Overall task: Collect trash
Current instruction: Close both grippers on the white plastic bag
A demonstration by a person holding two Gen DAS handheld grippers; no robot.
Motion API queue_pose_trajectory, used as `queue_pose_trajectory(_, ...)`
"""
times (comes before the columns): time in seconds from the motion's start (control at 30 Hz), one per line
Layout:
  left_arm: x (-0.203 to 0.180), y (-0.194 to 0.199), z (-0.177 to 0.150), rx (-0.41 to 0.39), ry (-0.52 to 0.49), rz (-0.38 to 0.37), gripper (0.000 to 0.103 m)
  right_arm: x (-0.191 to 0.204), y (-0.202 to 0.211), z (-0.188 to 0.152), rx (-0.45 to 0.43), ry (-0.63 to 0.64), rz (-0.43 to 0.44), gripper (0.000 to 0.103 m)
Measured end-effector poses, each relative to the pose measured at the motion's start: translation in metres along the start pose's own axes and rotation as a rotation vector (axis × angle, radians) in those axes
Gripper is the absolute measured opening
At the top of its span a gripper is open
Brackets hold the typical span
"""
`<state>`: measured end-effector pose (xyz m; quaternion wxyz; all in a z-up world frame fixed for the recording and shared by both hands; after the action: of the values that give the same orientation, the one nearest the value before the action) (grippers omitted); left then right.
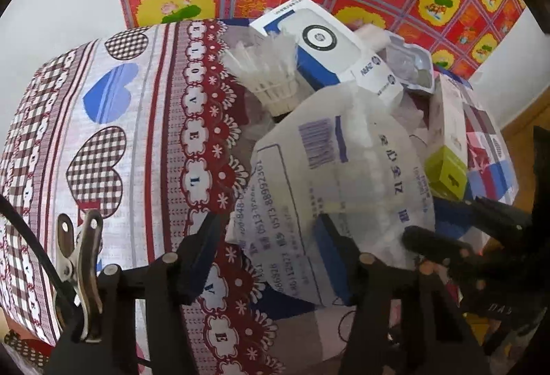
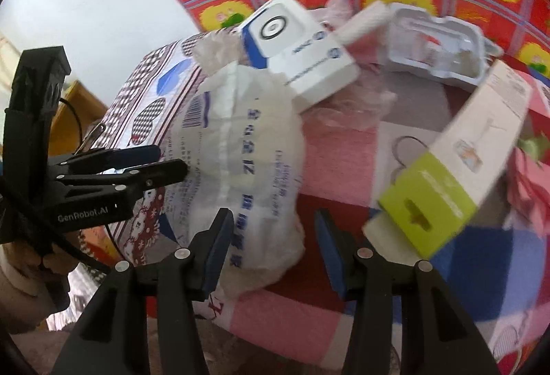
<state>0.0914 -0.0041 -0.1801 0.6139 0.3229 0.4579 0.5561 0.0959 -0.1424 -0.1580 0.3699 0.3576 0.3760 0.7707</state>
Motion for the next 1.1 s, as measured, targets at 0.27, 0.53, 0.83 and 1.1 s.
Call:
queue_pose_trajectory(0.27, -0.012, -0.004, 0.004, -0.002, -0.062, 0.007, 0.059, 0.001, -0.006, -0.01, 0.038, -0.04, -0.008, 0.05)
queue_pose_trajectory(0.53, 0.001, -0.019, 0.002, 0.031, -0.01, 0.027, 0.059, 0.001, -0.02, -0.012, 0.042, -0.075, -0.007, 0.043)
queue_pose_trajectory(0.83, -0.008, -0.021, 0.0, 0.01, -0.07, 0.06, 0.062, 0.004, -0.03, -0.008, 0.049, -0.092, -0.023, 0.043)
queue_pose_trajectory(1.1, -0.008, -0.02, 0.001, 0.029, -0.074, 0.036, 0.065, 0.005, -0.033, -0.006, 0.039, -0.133, -0.015, 0.043)
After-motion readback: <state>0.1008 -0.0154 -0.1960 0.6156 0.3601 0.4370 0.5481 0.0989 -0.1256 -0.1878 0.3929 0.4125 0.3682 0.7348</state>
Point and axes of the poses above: each gripper's, at about its wrist camera, not at the fingertips, and y roughly against the way its jaws point, x to its left, z to its top, the point moved 8 cm from there along -y, roughly the way its jaws point, and after that the axes turned 7 degrees about y, right-handed, at the moved point
